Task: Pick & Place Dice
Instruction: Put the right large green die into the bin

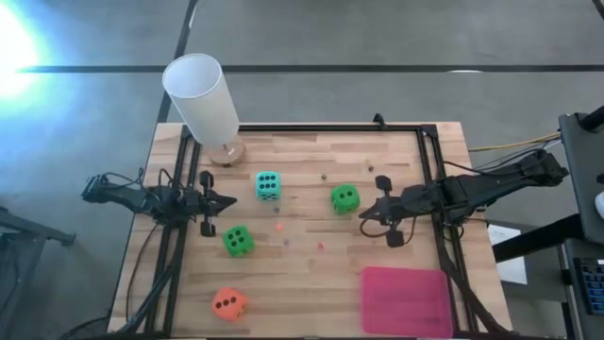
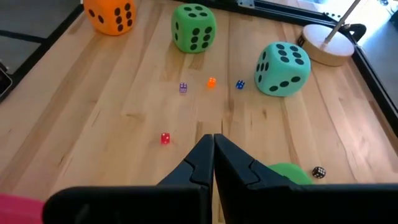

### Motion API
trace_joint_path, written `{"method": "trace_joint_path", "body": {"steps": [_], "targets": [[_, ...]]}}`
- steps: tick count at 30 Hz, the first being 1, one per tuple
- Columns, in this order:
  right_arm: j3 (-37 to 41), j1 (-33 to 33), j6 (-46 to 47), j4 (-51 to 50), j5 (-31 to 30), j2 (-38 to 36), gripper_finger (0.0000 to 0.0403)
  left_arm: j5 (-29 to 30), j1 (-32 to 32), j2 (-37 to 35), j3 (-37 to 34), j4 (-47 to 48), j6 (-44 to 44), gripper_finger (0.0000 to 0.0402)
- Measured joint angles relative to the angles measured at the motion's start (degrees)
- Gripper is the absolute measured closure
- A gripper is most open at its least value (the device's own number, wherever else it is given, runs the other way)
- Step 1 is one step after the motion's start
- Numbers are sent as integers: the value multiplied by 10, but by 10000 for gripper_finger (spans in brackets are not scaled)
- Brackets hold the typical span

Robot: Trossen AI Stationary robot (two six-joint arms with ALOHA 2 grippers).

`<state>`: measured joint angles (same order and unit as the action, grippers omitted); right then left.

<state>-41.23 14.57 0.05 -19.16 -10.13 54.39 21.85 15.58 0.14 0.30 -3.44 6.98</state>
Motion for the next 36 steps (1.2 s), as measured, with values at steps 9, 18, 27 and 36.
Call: {"method": "trace_joint_path", "body": {"steps": [9,18,27,36], "targets": [[-11,1,0,1,1,34,392,0,0,0,0,0,0,382],[-32,0,-11,1,0,69,331,0,0,0,0,0,0,382],[-39,0,-31,2,-7,88,263,0,0,1,0,0,0,382],[-47,0,-66,1,-21,95,232,0,0,1,0,0,0,382]]}}
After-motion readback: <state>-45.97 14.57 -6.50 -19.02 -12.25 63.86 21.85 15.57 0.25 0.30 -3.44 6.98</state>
